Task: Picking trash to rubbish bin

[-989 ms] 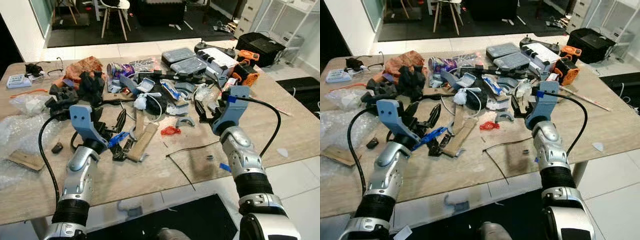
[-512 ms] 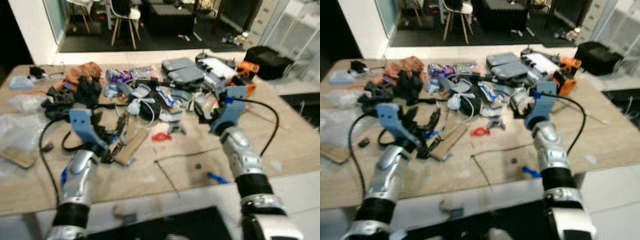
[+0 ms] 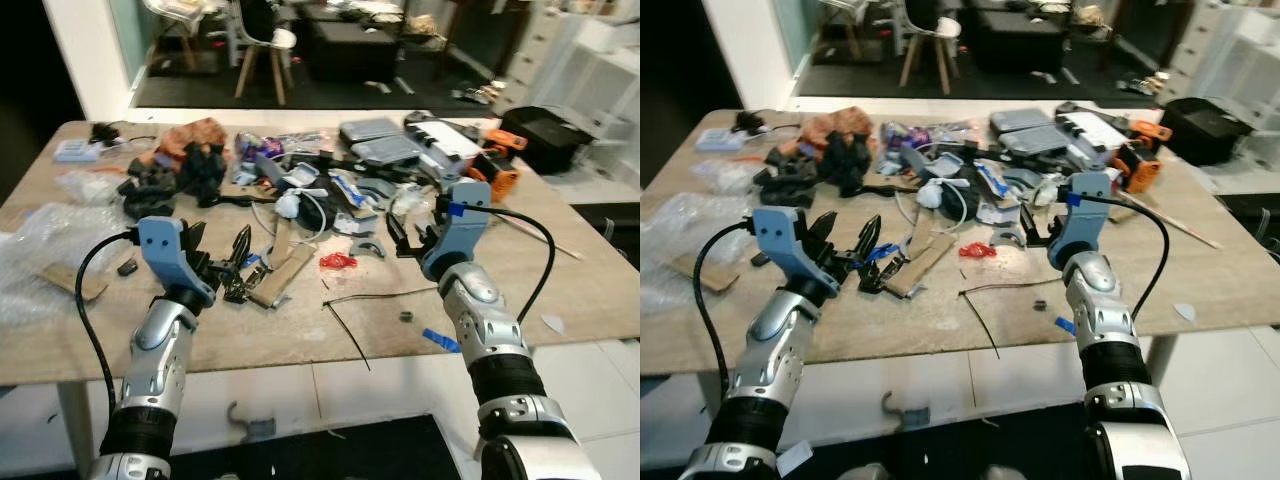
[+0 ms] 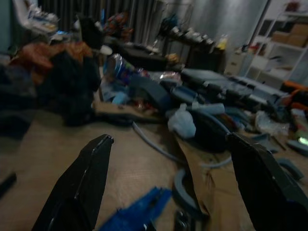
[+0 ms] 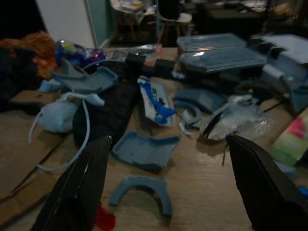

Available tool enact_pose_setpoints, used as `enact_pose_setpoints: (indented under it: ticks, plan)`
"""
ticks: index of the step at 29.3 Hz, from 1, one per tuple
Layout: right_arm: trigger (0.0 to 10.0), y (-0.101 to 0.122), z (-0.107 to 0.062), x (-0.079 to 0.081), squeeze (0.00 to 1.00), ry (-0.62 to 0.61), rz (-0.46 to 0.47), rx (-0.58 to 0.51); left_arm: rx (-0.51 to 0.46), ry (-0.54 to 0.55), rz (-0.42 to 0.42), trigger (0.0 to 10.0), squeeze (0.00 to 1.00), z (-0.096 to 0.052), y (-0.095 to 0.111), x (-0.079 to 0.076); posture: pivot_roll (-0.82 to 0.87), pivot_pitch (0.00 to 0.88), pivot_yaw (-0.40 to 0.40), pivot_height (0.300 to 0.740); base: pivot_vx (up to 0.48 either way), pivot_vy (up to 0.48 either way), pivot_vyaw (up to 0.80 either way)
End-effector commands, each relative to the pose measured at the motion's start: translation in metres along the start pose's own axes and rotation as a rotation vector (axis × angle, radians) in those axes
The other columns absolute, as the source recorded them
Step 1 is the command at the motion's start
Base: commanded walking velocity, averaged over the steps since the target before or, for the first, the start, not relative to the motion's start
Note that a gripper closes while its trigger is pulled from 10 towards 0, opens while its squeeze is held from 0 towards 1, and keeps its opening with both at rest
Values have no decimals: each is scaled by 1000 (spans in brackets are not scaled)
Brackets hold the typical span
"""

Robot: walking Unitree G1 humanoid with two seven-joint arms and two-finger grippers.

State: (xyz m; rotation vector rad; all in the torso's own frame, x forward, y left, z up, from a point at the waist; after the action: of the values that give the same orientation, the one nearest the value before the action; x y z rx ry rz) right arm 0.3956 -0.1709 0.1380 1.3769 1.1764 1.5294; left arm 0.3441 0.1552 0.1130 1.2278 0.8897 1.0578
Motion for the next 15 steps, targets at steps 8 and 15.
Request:
enact_pose_setpoints:
  ticks: [8, 15]
  plan:
    - [10000, -1, -2, -7, 0, -21, 2, 8, 2, -10, 2, 10000, 0, 2, 2, -4, 4, 0, -45, 740, 0, 0, 0]
    - [10000, -1, -2, -7, 0, -20, -1, 11, 13, -11, 11, 10000, 0, 2, 1, -4, 4, 0, -45, 740, 0, 0, 0]
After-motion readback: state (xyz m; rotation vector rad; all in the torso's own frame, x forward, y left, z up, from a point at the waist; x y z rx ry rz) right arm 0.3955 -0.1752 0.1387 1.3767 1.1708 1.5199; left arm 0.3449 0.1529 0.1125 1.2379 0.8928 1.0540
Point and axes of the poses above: a point about 5 cm out from each wrist's last joint towards the gripper, its own z axis pointing out of the wrist towards the gripper, its own y axis along the axis of the wrist's last joint, x = y × z, the point moved 4 cm from there along z, pointing out of the wrist towards the gripper, and after that the axes turned 13 degrees about z, right-handed, at the moved point
